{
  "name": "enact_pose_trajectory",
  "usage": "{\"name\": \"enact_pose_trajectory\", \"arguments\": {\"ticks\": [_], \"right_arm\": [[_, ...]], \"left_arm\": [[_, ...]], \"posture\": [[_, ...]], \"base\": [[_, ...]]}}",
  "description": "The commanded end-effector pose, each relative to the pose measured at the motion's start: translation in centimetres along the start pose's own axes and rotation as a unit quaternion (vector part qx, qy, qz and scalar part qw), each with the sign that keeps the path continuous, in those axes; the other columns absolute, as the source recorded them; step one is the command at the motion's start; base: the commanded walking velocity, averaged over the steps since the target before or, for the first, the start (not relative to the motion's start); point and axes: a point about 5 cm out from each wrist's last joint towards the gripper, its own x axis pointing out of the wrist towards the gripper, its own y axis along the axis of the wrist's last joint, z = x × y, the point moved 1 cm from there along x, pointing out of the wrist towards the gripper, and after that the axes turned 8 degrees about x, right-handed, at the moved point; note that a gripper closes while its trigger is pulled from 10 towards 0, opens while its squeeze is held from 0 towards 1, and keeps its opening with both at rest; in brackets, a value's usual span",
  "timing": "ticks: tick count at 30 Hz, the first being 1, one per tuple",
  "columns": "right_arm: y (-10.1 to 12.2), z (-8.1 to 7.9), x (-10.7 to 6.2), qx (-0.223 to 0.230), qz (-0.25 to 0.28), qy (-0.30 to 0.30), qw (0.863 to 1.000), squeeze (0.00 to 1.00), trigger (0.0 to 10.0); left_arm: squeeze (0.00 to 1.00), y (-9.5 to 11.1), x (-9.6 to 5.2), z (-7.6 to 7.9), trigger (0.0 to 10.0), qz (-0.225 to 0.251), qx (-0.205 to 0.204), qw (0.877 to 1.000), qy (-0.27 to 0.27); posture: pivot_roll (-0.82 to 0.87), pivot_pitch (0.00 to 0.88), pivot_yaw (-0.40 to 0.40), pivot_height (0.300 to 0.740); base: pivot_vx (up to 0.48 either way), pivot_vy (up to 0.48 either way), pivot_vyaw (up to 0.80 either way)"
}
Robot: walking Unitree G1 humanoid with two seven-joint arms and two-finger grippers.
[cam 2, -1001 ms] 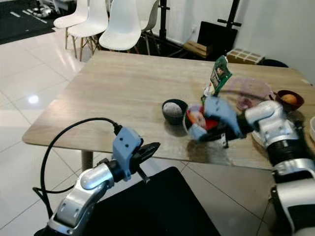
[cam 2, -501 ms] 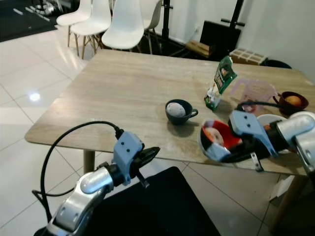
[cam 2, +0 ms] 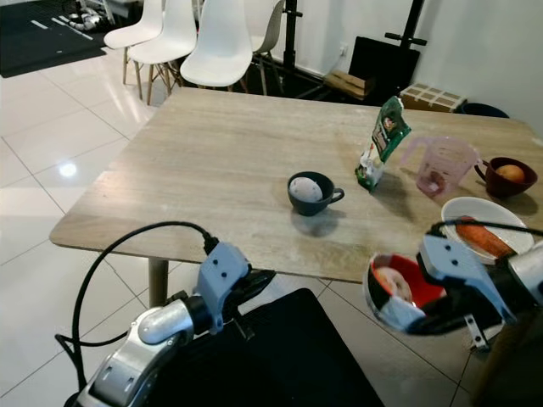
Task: Restocking fridge
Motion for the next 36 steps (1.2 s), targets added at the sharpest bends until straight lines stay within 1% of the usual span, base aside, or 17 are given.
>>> {"name": "enact_pose_trajectory", "arguments": {"ticks": [1, 6, 7, 9, 14, 15, 16, 18, 20, 22, 23, 25, 26, 29, 30, 34, 36], "right_arm": [[0.1, -0.1, -0.5, -0.001, -0.001, -0.012, 1.0, 0.0, 0.0], [-2.1, -0.3, 0.7, 0.037, -0.036, -0.02, 0.998, 0.0, 0.0], [-3.3, -0.1, 1.3, 0.05, -0.056, -0.032, 0.997, 0.0, 0.0], [-3.3, -0.1, 1.3, 0.05, -0.056, -0.032, 0.997, 0.0, 0.0], [-8.3, 0.3, 5.6, 0.126, -0.101, -0.064, 0.985, 0.0, 0.0], [-8.3, 0.3, 5.6, 0.126, -0.101, -0.064, 0.985, 0.0, 0.0], [-9.2, 0.4, 6.7, 0.144, -0.099, -0.077, 0.982, 0.0, 0.0], [-9.2, 0.4, 6.7, 0.144, -0.099, -0.077, 0.982, 0.0, 0.0], [-10.0, 0.3, 7.5, 0.157, -0.103, -0.085, 0.978, 0.0, 0.0], [-11.7, -0.2, 9.9, 0.187, -0.109, -0.094, 0.972, 0.0, 0.0], [-11.7, -0.2, 9.9, 0.187, -0.109, -0.094, 0.972, 0.0, 0.0], [-12.5, -0.4, 11.4, 0.218, -0.104, -0.104, 0.965, 0.0, 0.0], [-12.5, -0.4, 11.4, 0.218, -0.104, -0.104, 0.965, 0.0, 0.0], [-13.0, 0.1, 13.8, 0.227, -0.094, -0.149, 0.958, 0.0, 0.0], [-13.0, 0.1, 13.8, 0.227, -0.094, -0.149, 0.958, 0.0, 0.0], [-12.8, 0.5, 17.6, 0.234, -0.073, -0.208, 0.947, 0.0, 0.0], [-12.6, 0.6, 18.1, 0.232, -0.067, -0.217, 0.946, 0.0, 0.0]], "left_arm": [[0.0, -1.1, -0.3, 0.4, 10.0, -0.021, 0.004, 1.0, -0.006], [0.0, -2.7, -0.4, 0.6, 10.0, -0.048, 0.004, 0.999, 0.003], [0.0, -3.5, -0.6, 0.6, 10.0, -0.059, 0.003, 0.998, 0.012], [0.0, -3.5, -0.6, 0.6, 10.0, -0.059, 0.003, 0.998, 0.012], [0.0, -6.2, -1.4, 0.8, 10.0, -0.099, -0.001, 0.994, 0.053], [0.0, -6.2, -1.4, 0.8, 10.0, -0.099, -0.001, 0.994, 0.053], [0.0, -6.8, -1.7, 1.0, 10.0, -0.109, -0.001, 0.992, 0.058], [0.0, -6.8, -1.7, 1.0, 10.0, -0.109, -0.001, 0.992, 0.058], [0.0, -7.4, -2.0, 1.2, 10.0, -0.117, -0.004, 0.991, 0.06], [0.0, -8.4, -2.4, 1.7, 10.0, -0.13, -0.012, 0.989, 0.068], [0.0, -8.4, -2.4, 1.7, 10.0, -0.13, -0.012, 0.989, 0.068], [0.0, -8.9, -2.7, 1.8, 10.0, -0.135, -0.016, 0.988, 0.075], [0.0, -8.9, -2.7, 1.8, 10.0, -0.135, -0.016, 0.988, 0.075], [0.0, -9.6, -2.7, 1.6, 10.0, -0.142, -0.019, 0.985, 0.095], [0.0, -9.6, -2.7, 1.6, 10.0, -0.142, -0.019, 0.985, 0.095], [0.0, -11.6, -3.2, 1.3, 10.0, -0.161, -0.062, 0.974, 0.148], [0.0, -12.0, -3.3, 1.2, 10.0, -0.164, -0.072, 0.97, 0.161]], "posture": [[-0.09, 0.061, -0.019, 0.7], [-0.09, 0.061, -0.016, 0.7], [-0.1, 0.063, -0.018, 0.7], [-0.1, 0.063, -0.018, 0.7], [-0.08, 0.062, -0.029, 0.7], [-0.08, 0.062, -0.029, 0.7], [-0.08, 0.063, -0.029, 0.7], [-0.08, 0.063, -0.029, 0.7], [-0.08, 0.063, -0.029, 0.7], [-0.08, 0.064, -0.029, 0.7], [-0.08, 0.064, -0.029, 0.7], [-0.08, 0.065, -0.028, 0.7], [-0.08, 0.065, -0.028, 0.7], [-0.08, 0.062, -0.024, 0.7], [-0.08, 0.062, -0.024, 0.7], [-0.08, 0.058, -0.021, 0.7], [-0.08, 0.058, -0.021, 0.7]], "base": [[0.0, 0.0, 0.0], [0.0, 0.0, 0.0], [0.0, 0.0, 0.0], [0.0, 0.0, 0.0], [0.0, 0.0, 0.0], [0.0, 0.0, 0.0], [0.0, 0.0, 0.0], [0.0, 0.0, 0.0], [0.0, 0.0, 0.0], [0.0, 0.0, 0.0], [0.0, 0.0, 0.0], [0.0, 0.0, 0.0], [0.0, 0.0, 0.0], [0.0, 0.0, 0.0], [0.0, 0.0, 0.0], [0.0, 0.0, 0.0], [0.0, 0.0, 0.0]]}}
